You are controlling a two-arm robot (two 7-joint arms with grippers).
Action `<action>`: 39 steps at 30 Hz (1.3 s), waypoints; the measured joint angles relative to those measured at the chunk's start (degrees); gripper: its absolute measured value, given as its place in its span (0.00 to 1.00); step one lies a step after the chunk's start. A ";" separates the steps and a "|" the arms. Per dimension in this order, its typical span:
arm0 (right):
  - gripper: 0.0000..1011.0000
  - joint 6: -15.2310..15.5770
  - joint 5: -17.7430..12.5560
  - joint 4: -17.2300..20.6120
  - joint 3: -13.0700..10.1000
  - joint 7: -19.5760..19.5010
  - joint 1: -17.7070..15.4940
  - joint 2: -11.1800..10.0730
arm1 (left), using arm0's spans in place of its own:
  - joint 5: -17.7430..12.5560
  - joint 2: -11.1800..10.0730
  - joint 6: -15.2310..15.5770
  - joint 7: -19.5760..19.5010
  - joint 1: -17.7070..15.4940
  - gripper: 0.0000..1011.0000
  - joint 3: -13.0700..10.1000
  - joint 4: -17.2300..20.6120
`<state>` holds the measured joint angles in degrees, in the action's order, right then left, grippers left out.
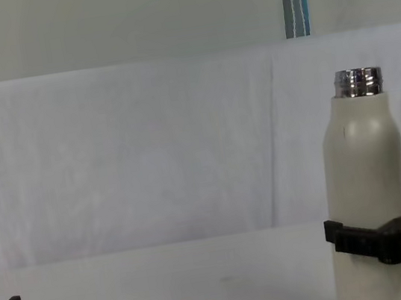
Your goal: Grasp the thermos with one hand and pour water into the cup lid.
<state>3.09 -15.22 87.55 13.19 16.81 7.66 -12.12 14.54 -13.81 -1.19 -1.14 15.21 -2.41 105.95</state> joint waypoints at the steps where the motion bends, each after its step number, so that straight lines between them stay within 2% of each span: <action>1: 0.94 -0.18 -0.09 -0.48 0.18 -0.14 0.27 -0.04 | 0.00 0.00 0.00 0.00 0.00 0.99 0.00 0.00; 27: 0.94 -2.69 -0.28 -6.04 2.78 -0.94 3.47 0.55 | 0.00 0.00 0.00 0.00 0.00 0.99 0.00 0.00; 39: 0.94 -3.17 -0.03 -6.95 3.12 -0.96 3.67 0.71 | 0.00 0.00 0.00 0.00 0.00 0.99 0.00 0.00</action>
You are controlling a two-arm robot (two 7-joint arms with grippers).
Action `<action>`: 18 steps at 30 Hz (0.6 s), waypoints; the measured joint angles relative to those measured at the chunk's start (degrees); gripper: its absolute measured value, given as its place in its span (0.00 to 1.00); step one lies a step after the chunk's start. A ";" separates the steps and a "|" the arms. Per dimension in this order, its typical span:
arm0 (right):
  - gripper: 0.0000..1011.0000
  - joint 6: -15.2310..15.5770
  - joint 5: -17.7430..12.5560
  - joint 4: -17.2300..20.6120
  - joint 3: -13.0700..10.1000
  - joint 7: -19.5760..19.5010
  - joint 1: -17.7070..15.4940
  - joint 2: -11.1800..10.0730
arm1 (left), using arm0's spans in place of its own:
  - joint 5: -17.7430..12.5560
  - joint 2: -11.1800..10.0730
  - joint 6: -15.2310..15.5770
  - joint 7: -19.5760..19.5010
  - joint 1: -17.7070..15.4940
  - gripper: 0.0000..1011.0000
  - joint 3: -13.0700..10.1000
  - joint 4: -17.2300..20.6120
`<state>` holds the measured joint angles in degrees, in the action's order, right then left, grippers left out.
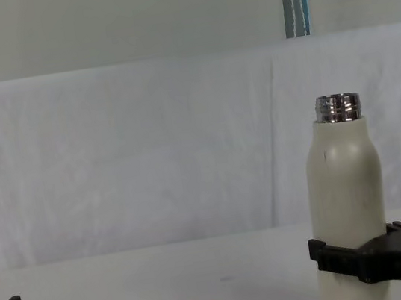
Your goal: Grasp the thermos with one hand and pour water into the cup lid.
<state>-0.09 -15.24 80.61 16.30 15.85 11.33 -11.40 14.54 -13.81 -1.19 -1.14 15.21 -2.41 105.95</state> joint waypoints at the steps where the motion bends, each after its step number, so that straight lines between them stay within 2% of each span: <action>1: 0.94 -0.02 0.04 -0.04 0.02 0.00 0.00 0.00 | 0.00 0.00 0.00 0.00 0.00 0.99 0.00 0.00; 18: 0.94 -0.04 0.31 -0.12 0.10 0.01 0.04 -0.14 | 0.00 0.00 0.00 0.00 0.00 0.99 0.00 0.00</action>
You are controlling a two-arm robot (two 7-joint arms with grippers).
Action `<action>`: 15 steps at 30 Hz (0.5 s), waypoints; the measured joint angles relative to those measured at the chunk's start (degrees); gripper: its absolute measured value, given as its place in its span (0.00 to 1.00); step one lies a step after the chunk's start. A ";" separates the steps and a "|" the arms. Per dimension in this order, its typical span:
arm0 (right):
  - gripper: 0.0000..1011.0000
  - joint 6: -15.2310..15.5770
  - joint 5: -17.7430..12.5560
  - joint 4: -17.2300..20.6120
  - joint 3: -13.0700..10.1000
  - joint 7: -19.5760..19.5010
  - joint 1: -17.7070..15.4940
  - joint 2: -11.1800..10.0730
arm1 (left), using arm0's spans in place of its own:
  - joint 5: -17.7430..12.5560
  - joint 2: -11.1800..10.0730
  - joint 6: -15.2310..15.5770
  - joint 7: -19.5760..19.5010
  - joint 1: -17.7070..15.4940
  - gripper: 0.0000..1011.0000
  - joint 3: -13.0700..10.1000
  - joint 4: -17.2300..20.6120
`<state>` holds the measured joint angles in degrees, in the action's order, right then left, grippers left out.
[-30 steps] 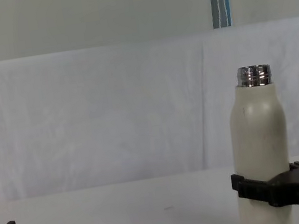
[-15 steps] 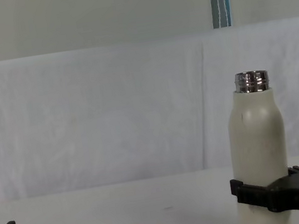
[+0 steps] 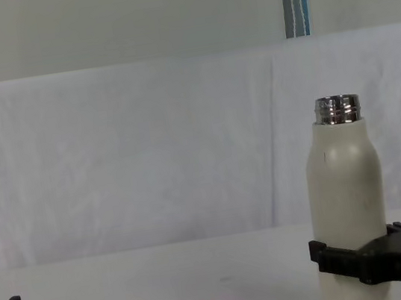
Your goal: Grasp the thermos with one hand and pour water into the cup lid.
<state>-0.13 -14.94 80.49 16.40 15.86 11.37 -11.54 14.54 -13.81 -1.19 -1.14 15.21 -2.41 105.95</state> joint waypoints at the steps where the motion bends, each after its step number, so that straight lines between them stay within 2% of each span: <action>1: 0.94 0.00 0.00 0.01 -0.01 0.00 0.00 0.00 | 0.00 0.00 0.00 0.00 0.00 0.99 0.00 0.00; 7: 0.94 0.00 -0.02 0.02 -0.04 0.02 -0.03 0.00 | 0.00 0.00 0.00 0.00 0.00 0.99 0.00 0.00; 10: 0.99 -0.02 -0.06 0.07 -0.06 0.03 -0.04 0.01 | 0.00 0.00 0.00 0.00 0.00 0.99 0.00 0.00; 15: 0.99 -0.02 -0.07 0.10 -0.09 0.05 -0.06 0.01 | 0.00 0.00 0.00 0.00 0.00 0.99 0.00 0.00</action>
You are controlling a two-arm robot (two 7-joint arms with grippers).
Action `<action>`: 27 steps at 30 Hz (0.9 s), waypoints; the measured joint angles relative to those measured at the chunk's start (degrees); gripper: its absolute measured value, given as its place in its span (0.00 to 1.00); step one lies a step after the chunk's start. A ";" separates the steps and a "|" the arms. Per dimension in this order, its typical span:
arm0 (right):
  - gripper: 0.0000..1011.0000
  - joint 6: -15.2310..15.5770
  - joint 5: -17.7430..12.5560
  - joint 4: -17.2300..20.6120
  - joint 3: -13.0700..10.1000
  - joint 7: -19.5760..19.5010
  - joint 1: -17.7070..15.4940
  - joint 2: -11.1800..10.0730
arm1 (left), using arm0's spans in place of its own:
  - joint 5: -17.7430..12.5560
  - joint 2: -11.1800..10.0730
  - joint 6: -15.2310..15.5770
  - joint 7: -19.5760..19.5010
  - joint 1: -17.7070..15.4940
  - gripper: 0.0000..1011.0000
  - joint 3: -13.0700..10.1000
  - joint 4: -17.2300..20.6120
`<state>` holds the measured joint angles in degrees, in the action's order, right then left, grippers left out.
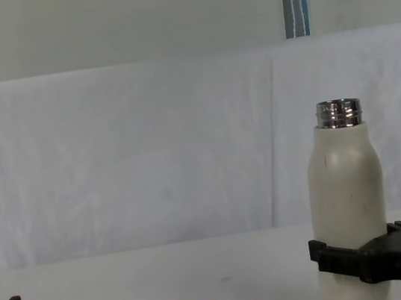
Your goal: Grasp the thermos with one hand and pour water into the cup lid.
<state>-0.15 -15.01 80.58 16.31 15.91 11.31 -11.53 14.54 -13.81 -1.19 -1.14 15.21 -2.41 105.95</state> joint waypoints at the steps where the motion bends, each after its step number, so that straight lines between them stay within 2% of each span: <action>1: 0.99 0.00 0.00 0.00 0.00 0.00 0.00 0.00 | 0.00 0.00 0.00 0.00 0.00 0.99 0.00 0.00; 27: 0.99 -0.35 0.07 0.18 0.04 0.10 -0.18 -0.16 | 0.00 0.00 0.00 0.00 0.00 0.99 0.00 0.00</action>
<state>-0.50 -14.94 80.77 16.35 16.00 11.13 -11.69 14.54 -13.81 -1.19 -1.14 15.21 -2.41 105.95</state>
